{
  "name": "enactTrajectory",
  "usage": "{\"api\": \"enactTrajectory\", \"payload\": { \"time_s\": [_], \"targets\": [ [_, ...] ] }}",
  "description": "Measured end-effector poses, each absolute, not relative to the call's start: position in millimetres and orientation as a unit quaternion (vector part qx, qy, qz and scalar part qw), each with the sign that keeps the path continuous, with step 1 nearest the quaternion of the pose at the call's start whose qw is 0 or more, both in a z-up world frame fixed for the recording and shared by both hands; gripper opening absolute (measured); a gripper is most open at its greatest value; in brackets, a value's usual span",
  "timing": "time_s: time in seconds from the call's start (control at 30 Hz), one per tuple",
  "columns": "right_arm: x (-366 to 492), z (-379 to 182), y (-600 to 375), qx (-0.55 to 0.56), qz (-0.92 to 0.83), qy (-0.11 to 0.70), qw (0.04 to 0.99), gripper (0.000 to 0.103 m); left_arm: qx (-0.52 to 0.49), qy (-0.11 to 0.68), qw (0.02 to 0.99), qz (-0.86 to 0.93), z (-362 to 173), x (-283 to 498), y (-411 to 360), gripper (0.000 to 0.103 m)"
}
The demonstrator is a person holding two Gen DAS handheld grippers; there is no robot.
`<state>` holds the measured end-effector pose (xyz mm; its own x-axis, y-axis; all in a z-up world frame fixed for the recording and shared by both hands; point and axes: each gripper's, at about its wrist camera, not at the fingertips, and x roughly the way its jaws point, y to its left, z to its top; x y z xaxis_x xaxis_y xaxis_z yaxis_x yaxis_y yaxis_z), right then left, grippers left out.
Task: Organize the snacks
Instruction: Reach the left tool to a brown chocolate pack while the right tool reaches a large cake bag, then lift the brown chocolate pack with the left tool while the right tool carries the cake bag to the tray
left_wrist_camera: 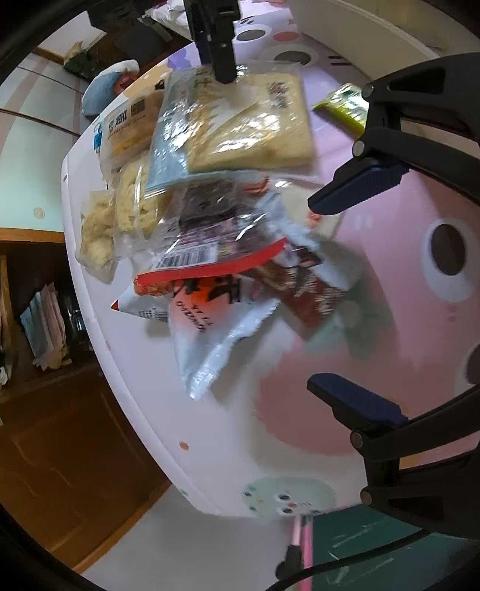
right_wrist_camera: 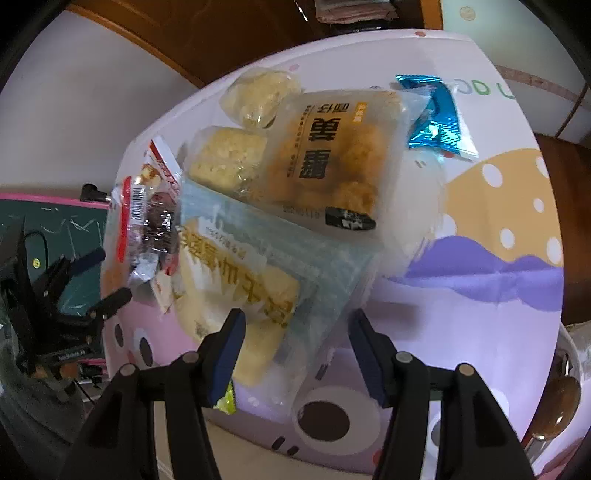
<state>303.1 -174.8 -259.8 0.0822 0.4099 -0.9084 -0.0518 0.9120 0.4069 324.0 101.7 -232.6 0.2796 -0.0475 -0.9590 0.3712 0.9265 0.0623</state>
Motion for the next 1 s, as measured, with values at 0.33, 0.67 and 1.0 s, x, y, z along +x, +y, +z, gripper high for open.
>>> {"api": "enactTrajectory", "payload": {
  "time_s": [0.33,0.67,1.0],
  "targets": [
    [314,-268,-169,0.141,0.177,0.664,0.713,0.067,0.12,0.605,0.77,-0.165,-266,354,100,0.087],
    [311,-263,-157,0.121,0.205,0.665,0.708,0.039,0.066,0.62,0.764,-0.167,-268,350,106,0.043],
    [280,-208,-155,0.098,0.213,0.614,0.753,0.019,0.029,0.623,0.775,-0.106,-243,313,114,0.033]
  ]
}}
